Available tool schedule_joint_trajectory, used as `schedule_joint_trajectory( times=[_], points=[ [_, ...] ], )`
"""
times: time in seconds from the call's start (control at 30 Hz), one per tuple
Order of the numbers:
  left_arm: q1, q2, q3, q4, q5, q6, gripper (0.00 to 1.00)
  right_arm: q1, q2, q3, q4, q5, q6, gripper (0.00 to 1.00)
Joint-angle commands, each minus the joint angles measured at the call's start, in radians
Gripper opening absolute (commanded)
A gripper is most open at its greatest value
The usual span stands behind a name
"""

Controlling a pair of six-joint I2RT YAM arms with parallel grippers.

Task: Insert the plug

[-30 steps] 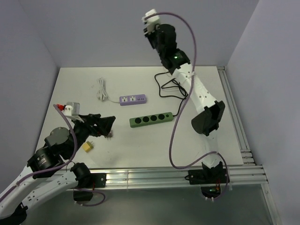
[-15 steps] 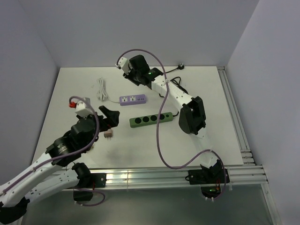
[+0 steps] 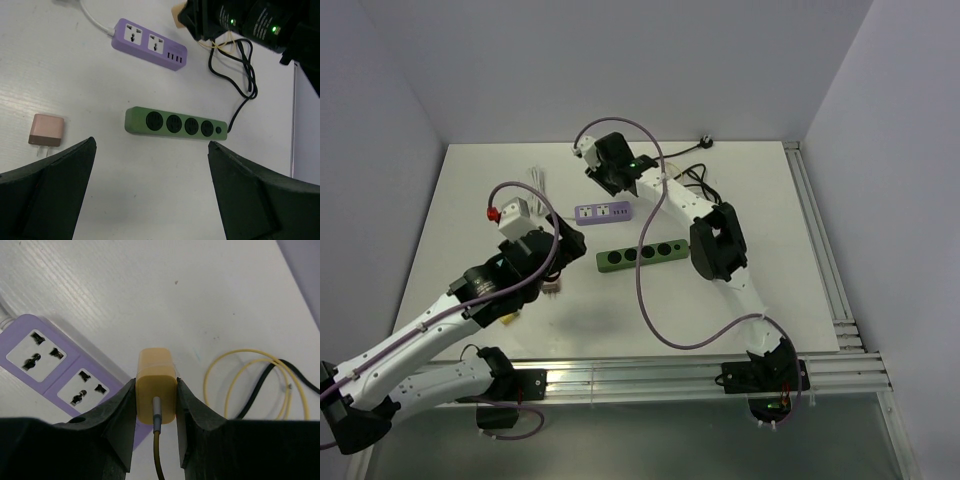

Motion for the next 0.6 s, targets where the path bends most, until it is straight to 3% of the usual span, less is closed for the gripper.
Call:
schedule_joint_trajectory(
  times=[0.0, 0.27, 0.57],
  points=[
    [0.011, 0.023, 0.072, -0.091, -0.065, -0.077, 1.00, -0.007, 0.015, 0.043, 0.040, -0.024, 0.056, 0.00],
    [0.011, -0.006, 0.071, -0.079, -0.082, -0.037, 1.00, -0.006, 0.074, 0.102, -0.049, -0.039, 0.130, 0.00],
    [0.011, -0.059, 0.048, -0.059, -0.082, -0.005, 0.99, 0.022, -0.043, -0.102, -0.105, -0.100, 0.139, 0.00]
  ],
)
